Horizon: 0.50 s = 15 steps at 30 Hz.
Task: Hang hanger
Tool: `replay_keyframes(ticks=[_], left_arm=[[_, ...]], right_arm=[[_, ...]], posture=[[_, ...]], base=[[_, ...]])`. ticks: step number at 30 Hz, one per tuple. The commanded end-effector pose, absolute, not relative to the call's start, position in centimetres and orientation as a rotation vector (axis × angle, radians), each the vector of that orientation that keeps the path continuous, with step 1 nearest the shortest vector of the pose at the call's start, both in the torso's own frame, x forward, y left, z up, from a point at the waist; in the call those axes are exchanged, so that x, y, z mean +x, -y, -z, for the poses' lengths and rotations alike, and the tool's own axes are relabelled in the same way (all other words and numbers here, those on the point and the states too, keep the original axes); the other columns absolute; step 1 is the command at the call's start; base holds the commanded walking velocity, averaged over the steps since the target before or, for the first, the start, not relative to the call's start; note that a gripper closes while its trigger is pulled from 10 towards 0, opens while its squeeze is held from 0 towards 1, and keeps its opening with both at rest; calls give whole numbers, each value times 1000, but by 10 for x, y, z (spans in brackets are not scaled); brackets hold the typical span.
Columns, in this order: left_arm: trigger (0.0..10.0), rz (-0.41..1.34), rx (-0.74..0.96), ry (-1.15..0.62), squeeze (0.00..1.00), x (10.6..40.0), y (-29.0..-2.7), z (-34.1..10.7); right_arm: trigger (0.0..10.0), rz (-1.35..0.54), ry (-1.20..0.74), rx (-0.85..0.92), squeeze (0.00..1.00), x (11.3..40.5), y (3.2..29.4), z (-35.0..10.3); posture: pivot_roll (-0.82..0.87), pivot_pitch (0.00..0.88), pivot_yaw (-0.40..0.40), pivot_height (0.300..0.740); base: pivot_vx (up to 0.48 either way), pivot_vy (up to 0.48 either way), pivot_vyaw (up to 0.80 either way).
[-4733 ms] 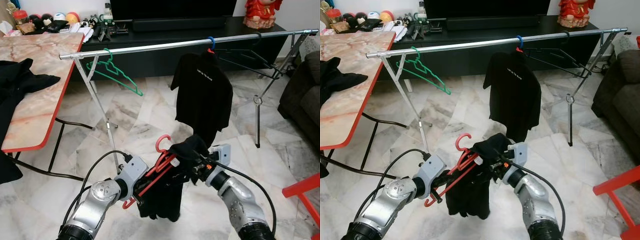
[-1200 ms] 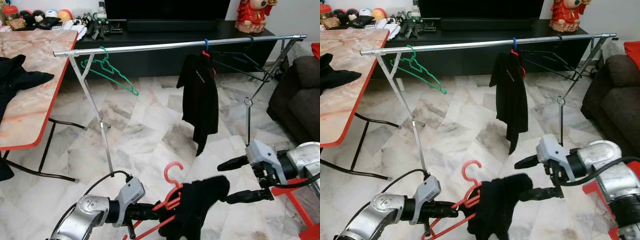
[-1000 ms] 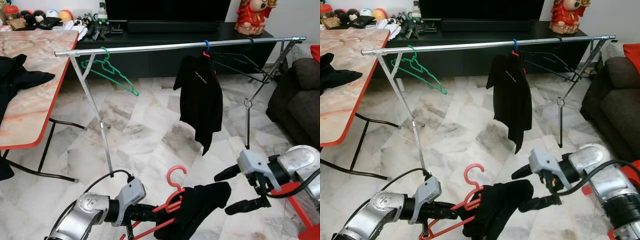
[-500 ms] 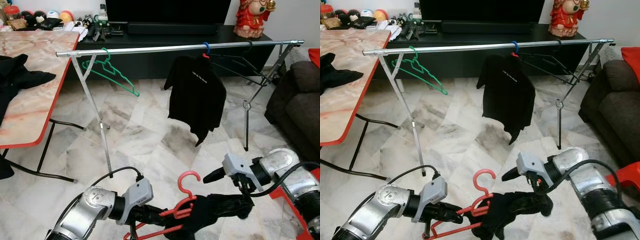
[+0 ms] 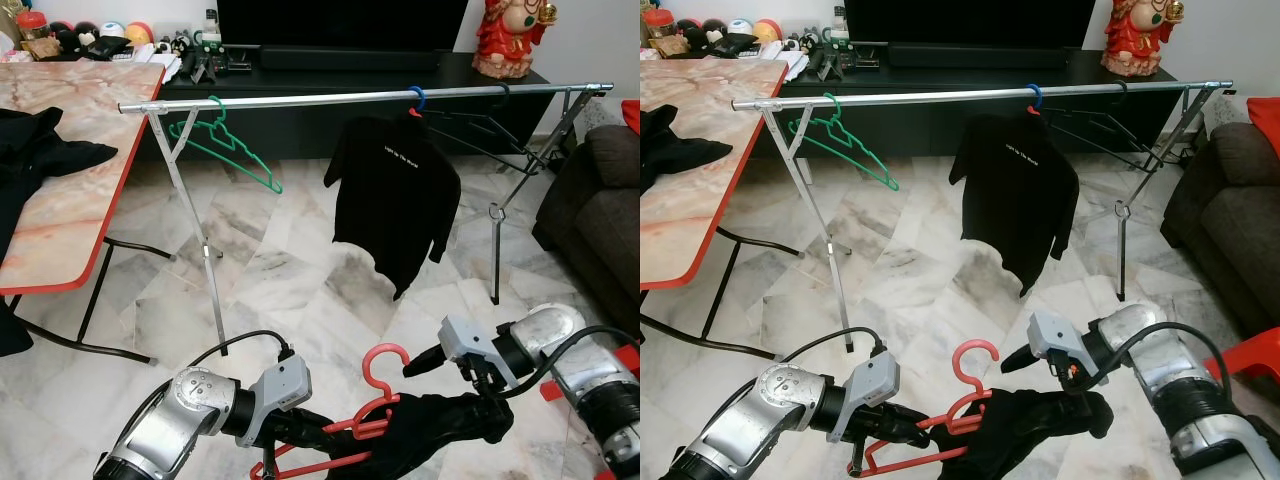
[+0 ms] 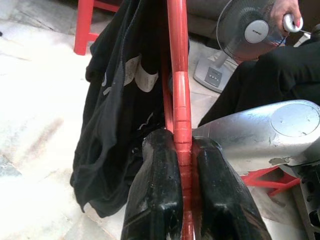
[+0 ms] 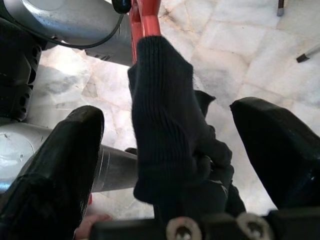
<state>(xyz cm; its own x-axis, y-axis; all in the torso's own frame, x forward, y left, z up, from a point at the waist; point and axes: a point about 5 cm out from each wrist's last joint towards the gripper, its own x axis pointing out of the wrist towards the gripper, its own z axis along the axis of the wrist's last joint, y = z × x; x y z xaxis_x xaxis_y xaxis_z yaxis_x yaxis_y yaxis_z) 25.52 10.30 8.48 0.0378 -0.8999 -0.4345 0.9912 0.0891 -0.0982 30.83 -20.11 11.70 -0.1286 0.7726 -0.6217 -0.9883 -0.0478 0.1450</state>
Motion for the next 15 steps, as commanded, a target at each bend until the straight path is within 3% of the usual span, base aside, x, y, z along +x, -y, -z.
replay_keyframes(ticks=[1,7,8,9,15], left_arm=[[10000,1521,270,-375,0,256,-94,-97],[10000,1518,273,-370,0,258,-92,-98],[10000,1518,275,-369,0,258,-91,-98],[10000,1518,274,-369,0,259,-91,-98],[10000,1514,273,-369,0,260,-90,-99]], right_arm=[[10000,-1608,-648,-446,0,308,202,-116],[10000,-1628,-687,-408,0,303,196,-103],[2667,-1635,-690,-404,0,302,194,-100],[0,-1637,-692,-397,0,302,193,-98],[0,-1653,-702,-387,0,301,189,-94]], posture=[[-41,99,-75,740],[-37,107,-76,740],[-33,113,-77,740],[-33,113,-77,740],[-28,122,-79,740]], base=[[0,0,0],[0,0,0],[0,0,0],[0,0,0],[0,0,0]])
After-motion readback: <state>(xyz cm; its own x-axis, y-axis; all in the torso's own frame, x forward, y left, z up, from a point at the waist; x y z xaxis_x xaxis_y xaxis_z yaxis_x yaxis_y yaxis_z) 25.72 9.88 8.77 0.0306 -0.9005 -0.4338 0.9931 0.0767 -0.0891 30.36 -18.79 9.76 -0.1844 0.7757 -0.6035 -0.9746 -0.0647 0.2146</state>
